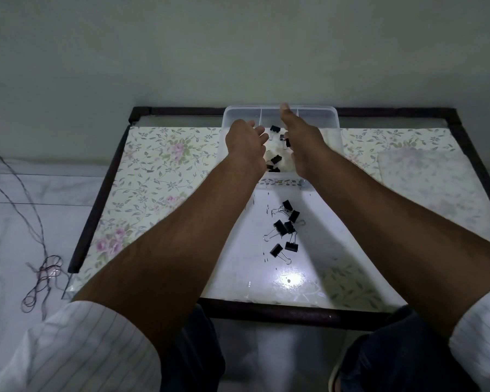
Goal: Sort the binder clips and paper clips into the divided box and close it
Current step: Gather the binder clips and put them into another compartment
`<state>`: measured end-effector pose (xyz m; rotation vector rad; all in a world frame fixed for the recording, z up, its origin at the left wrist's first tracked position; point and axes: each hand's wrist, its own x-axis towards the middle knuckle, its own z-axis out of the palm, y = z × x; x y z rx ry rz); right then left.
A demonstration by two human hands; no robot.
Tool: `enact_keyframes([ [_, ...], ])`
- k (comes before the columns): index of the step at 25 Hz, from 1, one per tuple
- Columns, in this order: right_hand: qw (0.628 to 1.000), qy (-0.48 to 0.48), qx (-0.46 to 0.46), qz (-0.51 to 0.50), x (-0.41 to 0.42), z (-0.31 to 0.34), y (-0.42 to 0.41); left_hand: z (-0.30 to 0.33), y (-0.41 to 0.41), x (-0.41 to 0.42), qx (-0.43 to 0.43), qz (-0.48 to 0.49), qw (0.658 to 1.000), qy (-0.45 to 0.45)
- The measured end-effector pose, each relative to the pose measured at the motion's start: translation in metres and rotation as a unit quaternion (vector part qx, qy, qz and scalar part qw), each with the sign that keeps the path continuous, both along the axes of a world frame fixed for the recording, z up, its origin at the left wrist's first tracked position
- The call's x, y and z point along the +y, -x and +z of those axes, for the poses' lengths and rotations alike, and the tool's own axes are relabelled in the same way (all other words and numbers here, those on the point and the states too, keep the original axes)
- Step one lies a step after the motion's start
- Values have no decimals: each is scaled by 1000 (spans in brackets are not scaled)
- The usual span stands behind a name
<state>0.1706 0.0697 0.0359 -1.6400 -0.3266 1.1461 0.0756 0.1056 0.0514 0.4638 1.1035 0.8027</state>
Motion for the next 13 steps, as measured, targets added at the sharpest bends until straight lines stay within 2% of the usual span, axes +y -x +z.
enact_keyframes([
  [5,1000,-2,0,24,-2,2,1,-3,12,-3,27,19,999,-15],
  [10,999,4,-33,-34,-9,10,2,-1,21,-13,54,-35,997,-37],
  [13,997,-40,-61,-1,-42,21,2,5,32,-28,100,-73,990,-59],
])
